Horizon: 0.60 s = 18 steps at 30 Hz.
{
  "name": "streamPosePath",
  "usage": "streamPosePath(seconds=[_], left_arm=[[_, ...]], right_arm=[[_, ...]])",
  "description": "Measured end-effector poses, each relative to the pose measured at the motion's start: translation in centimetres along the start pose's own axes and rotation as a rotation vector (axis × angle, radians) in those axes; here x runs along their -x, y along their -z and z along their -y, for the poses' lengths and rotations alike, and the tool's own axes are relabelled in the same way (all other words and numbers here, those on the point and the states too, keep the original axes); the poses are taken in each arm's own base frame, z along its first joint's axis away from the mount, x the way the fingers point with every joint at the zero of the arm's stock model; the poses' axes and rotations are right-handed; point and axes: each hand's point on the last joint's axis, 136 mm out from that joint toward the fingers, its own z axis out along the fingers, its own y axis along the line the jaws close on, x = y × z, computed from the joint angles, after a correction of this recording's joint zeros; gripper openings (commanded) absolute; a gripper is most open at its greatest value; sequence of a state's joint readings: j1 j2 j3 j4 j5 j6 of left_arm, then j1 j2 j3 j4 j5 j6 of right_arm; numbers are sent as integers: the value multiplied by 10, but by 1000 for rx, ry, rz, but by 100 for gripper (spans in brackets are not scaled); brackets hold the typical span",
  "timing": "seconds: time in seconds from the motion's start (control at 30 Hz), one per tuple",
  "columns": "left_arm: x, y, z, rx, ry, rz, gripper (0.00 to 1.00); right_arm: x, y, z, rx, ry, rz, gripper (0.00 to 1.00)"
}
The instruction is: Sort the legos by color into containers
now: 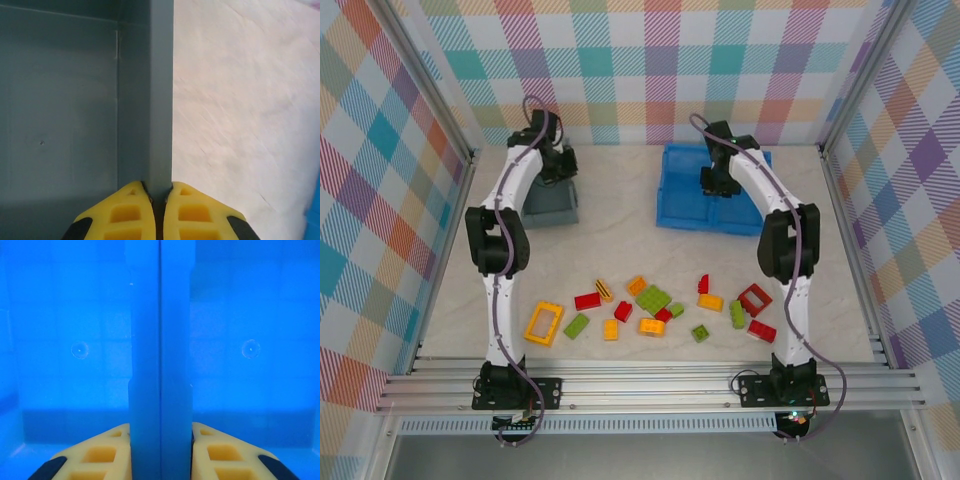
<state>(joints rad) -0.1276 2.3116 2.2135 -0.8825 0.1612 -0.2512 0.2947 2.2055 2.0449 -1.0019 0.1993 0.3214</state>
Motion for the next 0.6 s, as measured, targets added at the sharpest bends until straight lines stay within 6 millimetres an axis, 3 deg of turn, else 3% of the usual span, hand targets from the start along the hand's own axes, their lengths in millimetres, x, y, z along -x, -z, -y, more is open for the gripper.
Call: streamPosePath(seconds=[0.17,0.33,0.43,0.5,0.53,0.6], left_arm=[[-62,6,69,-67,-28,-62,0],[-102,8,138,-144,-58,-74,0],[-115,9,160,-164,-67,-75,0],[-117,9,163,-158,-62,-70,0],[-117,9,163,-155,-60,-67,3],[-114,8,159,-136,-56,-52,20]], right_arm=[[-41,15,8,29,47,-55,1],[-47,18,3,68,53,-58,0],[-43,16,-4,88,63,-56,0],[-37,15,-11,99,72,-48,0],[-35,14,-16,106,78,-44,0],[-33,13,-21,115,87,-42,0]])
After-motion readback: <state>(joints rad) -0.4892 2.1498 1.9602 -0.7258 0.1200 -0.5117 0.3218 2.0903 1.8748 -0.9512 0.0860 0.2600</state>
